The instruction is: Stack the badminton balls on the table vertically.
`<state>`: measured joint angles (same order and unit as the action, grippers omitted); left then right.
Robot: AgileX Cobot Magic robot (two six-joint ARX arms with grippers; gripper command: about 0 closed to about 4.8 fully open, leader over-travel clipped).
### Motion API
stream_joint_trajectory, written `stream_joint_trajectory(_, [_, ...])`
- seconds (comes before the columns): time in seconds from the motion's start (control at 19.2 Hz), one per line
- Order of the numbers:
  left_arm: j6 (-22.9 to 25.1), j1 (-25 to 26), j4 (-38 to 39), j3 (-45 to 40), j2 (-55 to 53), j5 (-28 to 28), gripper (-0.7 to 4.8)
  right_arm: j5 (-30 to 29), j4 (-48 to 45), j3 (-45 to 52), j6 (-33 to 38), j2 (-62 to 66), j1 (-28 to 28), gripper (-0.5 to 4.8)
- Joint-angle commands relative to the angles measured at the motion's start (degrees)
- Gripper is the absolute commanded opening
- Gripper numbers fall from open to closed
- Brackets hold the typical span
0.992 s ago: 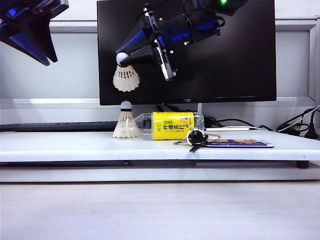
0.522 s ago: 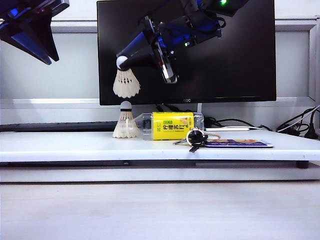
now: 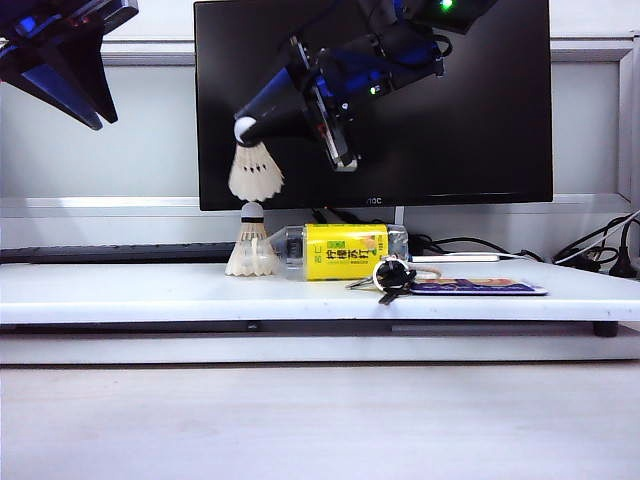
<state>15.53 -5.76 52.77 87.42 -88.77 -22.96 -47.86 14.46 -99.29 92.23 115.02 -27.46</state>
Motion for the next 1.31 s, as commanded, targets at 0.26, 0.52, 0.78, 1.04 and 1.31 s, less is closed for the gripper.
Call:
stream_joint_trajectory(0.26, [-0.15, 0.00, -0.59, 0.04, 0.24, -0.24, 1.20, -0.04, -5.35, -0.22, 7.48, 0.07, -0.39, 1.17])
stream_joint_trajectory(0.52, [-0.11, 0.00, -0.74, 0.07, 0.24, -0.22, 1.20, 0.48, -12.74, -0.24, 13.70, 2.71, -2.51, 1.17])
stream_joint_trajectory(0.78, [-0.09, 0.00, -0.52, 0.04, 0.24, -0.20, 1.20, 3.10, -15.45, -0.24, 14.73, 3.50, -2.54, 1.17])
stream_joint_trajectory(1.04, [-0.11, 0.00, -0.55, 0.04, 0.24, -0.20, 1.20, -0.17, -17.70, -0.24, 14.97, 3.50, -2.01, 1.17])
stream_joint_trajectory(1.31, [-0.11, 0.00, 0.26, 0.04, 0.24, -0.20, 1.20, -2.08, -17.29, -0.24, 14.10, 3.50, -1.29, 1.16])
